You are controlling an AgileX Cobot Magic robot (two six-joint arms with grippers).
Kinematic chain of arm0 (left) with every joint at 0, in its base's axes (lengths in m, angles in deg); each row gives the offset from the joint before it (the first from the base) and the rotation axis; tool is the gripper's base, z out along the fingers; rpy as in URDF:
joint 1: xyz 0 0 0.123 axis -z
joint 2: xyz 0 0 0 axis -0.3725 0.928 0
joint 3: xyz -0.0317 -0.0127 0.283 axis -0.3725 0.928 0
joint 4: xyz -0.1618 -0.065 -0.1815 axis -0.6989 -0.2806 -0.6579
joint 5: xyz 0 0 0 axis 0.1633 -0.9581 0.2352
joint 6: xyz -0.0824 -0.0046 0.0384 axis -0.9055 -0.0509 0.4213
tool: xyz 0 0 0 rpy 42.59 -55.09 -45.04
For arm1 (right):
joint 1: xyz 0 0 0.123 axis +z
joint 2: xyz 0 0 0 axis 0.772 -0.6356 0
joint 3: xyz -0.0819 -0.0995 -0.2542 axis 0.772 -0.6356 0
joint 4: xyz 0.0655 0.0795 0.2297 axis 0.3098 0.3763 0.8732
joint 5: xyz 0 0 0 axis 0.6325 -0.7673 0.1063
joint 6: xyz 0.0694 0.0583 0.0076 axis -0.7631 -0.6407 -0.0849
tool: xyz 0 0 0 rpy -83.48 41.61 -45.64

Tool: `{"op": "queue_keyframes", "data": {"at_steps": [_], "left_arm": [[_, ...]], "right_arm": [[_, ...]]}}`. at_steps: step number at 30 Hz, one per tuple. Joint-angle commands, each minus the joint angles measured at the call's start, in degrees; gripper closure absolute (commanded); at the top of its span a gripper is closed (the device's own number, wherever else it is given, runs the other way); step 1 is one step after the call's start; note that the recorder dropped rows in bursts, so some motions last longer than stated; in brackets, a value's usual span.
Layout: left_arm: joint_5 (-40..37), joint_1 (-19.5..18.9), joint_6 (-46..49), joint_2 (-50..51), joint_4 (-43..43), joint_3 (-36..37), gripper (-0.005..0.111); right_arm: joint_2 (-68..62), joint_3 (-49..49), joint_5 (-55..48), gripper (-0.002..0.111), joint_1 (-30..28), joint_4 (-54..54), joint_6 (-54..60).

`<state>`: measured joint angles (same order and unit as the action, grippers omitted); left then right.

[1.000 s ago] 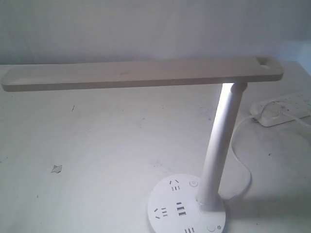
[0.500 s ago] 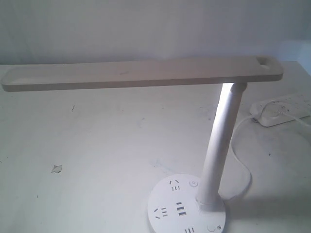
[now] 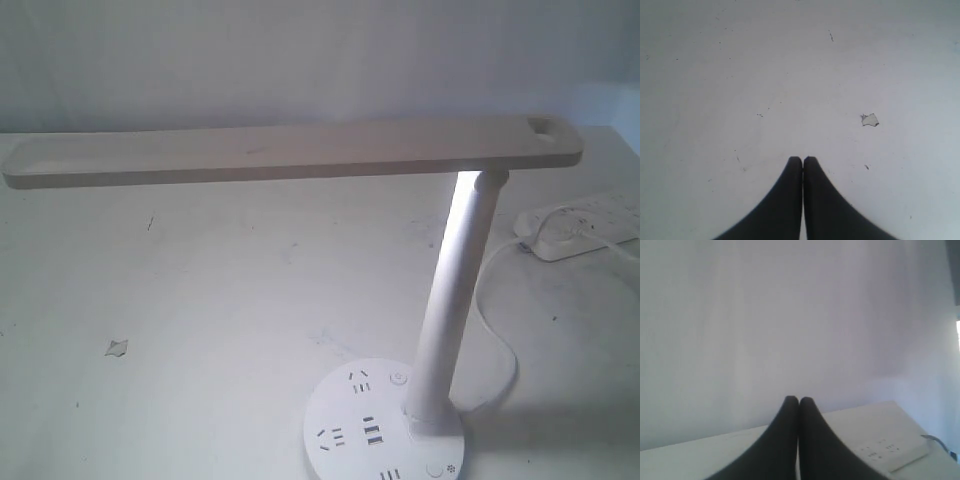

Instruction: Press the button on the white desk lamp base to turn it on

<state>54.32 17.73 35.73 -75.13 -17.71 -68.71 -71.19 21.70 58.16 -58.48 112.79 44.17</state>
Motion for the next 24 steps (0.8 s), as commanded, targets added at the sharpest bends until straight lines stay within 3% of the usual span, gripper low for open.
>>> {"op": "queue_keyframes", "data": {"at_steps": [1,24], "left_arm": [[-0.17,0.31,-0.17,-0.21,-0.18,0.19,0.107],[-0.17,0.31,-0.17,-0.21,-0.18,0.19,0.107]], "right_arm": [[0.28,-0.53,0.52,0.108,-5.16,-0.25,-0.12],[0.28,-6.62,2.73,0.108,-5.31,-0.25,-0.12]]}}
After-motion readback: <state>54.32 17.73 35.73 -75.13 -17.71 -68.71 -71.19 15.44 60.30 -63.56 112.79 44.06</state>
